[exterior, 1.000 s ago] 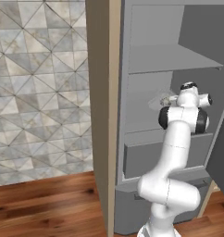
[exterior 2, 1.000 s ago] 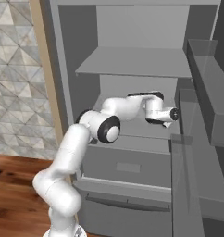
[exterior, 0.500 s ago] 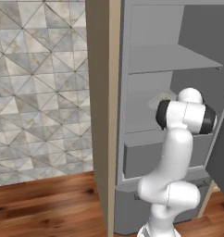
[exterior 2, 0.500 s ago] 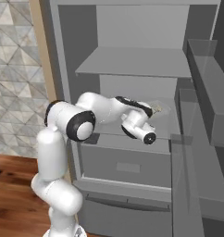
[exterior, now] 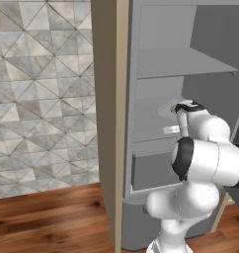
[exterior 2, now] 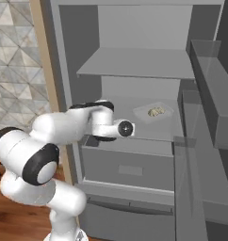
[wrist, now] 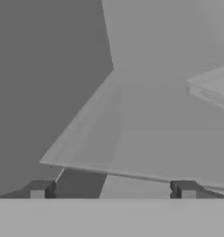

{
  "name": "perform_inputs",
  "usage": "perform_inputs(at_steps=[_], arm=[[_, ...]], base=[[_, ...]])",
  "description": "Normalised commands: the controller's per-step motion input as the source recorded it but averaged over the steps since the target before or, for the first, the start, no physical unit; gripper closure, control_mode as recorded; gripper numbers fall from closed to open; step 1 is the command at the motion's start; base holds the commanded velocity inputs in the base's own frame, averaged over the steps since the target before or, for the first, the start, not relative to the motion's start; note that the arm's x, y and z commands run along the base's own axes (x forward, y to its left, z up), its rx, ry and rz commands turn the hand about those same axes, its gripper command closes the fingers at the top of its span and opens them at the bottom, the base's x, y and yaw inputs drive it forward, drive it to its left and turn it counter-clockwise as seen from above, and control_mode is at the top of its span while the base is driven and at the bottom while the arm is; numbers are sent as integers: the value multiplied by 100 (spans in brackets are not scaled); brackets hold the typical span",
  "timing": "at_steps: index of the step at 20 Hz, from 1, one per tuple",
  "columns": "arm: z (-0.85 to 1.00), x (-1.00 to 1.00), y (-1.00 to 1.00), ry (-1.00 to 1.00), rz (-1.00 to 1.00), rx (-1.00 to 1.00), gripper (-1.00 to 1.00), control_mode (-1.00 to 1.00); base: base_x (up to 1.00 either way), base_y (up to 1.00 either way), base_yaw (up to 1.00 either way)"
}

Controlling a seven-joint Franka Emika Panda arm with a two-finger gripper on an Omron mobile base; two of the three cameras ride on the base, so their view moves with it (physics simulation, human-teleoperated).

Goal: Place two dumplings into each of the tupperware containers and then place the containers in the fridge.

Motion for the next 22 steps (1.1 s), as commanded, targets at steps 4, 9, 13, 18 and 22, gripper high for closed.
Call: perform_inputs(at_steps=[4, 9, 13, 18, 22], arm=[[51, -100, 52, 24, 7, -10, -100, -100], [62, -100, 24, 22, 0, -1, -100, -100], [28, -99, 40, 25, -13, -16, -100, -100], [-7, -78, 12, 7, -27, -11, -100, -100], [-2, -47, 6, 1, -16, -1, -100, -100]], base=[[0, 0, 0], [0, 0, 0], [0, 0, 0], [0, 0, 0], [0, 0, 0]])
